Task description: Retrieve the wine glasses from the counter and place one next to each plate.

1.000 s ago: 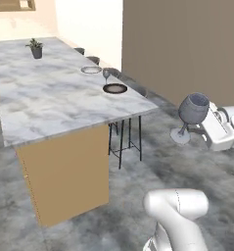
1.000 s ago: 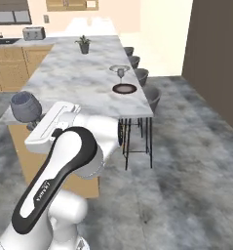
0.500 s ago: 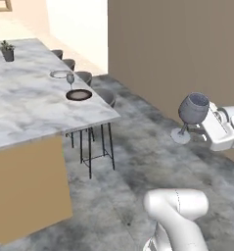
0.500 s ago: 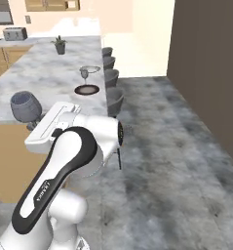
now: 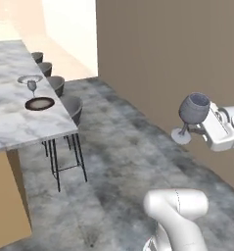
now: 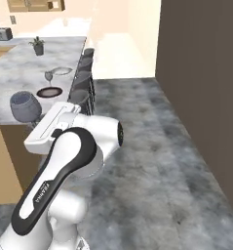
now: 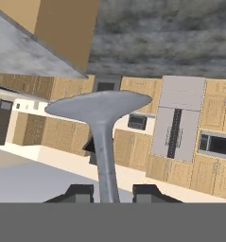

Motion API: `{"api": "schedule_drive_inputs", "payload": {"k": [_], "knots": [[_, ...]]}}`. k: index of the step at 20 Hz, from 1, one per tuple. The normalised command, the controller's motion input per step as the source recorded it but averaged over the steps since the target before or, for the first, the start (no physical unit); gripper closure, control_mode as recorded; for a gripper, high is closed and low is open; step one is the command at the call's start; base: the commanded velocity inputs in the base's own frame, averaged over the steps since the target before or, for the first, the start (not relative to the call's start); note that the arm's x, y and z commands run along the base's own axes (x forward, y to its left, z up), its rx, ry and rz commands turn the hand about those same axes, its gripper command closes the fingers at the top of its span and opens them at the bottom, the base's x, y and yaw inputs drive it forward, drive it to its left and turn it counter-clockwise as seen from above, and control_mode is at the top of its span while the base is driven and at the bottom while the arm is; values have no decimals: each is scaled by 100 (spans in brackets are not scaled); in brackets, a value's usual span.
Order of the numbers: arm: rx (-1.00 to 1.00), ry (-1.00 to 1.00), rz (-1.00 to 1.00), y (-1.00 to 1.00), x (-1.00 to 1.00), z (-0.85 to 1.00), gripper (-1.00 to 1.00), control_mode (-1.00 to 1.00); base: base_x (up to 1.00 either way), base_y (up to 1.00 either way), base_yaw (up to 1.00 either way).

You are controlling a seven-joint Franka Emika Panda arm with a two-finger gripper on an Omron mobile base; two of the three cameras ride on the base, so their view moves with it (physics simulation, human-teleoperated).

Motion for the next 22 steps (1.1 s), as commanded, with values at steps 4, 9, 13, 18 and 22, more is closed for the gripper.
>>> {"api": "schedule_drive_inputs", "payload": {"k": [4, 9, 13, 18, 22], "knots": [[0, 0, 0, 0, 0, 0, 100, 100, 98, -100, 25], [0, 0, 0, 0, 0, 0, 100, 100, 100, -100, 29], [0, 0, 0, 0, 0, 0, 100, 100, 100, -100, 33], [0, 0, 0, 0, 0, 0, 100, 100, 100, -100, 34], [0, 0, 0, 0, 0, 0, 100, 100, 100, -100, 36]]}}
